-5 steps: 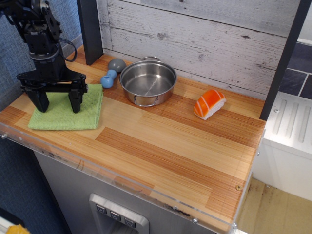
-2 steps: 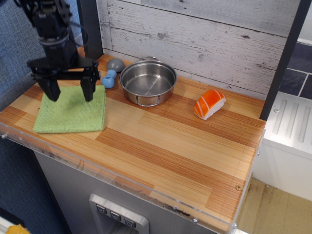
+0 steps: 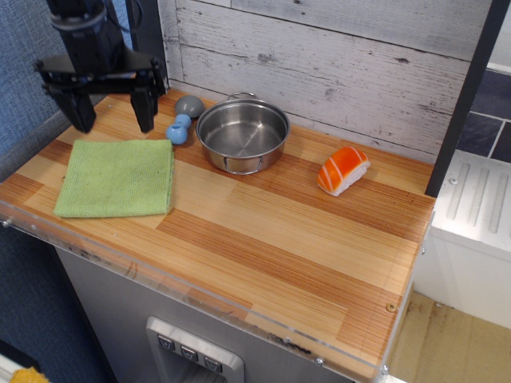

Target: PICK UP THE GREEN TOWEL AND PUT NEAR THE VESSEL

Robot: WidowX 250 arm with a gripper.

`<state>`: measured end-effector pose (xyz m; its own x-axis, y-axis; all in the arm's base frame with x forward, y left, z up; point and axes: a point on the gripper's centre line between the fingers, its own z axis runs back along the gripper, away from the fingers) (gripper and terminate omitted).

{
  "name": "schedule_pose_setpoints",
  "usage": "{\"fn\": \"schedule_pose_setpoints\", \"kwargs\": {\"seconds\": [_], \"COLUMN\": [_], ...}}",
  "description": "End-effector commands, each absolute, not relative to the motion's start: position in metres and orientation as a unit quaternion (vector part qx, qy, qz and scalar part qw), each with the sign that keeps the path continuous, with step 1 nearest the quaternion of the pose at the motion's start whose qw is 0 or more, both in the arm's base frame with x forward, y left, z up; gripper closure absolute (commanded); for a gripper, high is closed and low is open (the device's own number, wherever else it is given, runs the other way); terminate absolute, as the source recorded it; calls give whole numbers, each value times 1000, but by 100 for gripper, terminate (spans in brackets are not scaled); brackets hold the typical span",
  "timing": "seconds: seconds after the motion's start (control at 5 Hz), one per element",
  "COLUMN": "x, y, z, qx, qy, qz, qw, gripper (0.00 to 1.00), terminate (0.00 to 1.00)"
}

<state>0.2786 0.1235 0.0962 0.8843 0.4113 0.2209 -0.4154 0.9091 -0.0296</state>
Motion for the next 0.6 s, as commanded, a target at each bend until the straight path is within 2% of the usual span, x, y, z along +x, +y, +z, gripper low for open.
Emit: {"fn": "schedule_pose_setpoints", "kwargs": {"seconds": [0.0,0.2,0.4], "x": [276,276,276], "y": [122,122,122], "z": [109,109,109], "qx": [13,13,13], "qy": [-132,-132,-132], "qz": [210,210,210], "qw": [969,969,969], "gripper": [0,0,0], "terminate": [0,0,100]}}
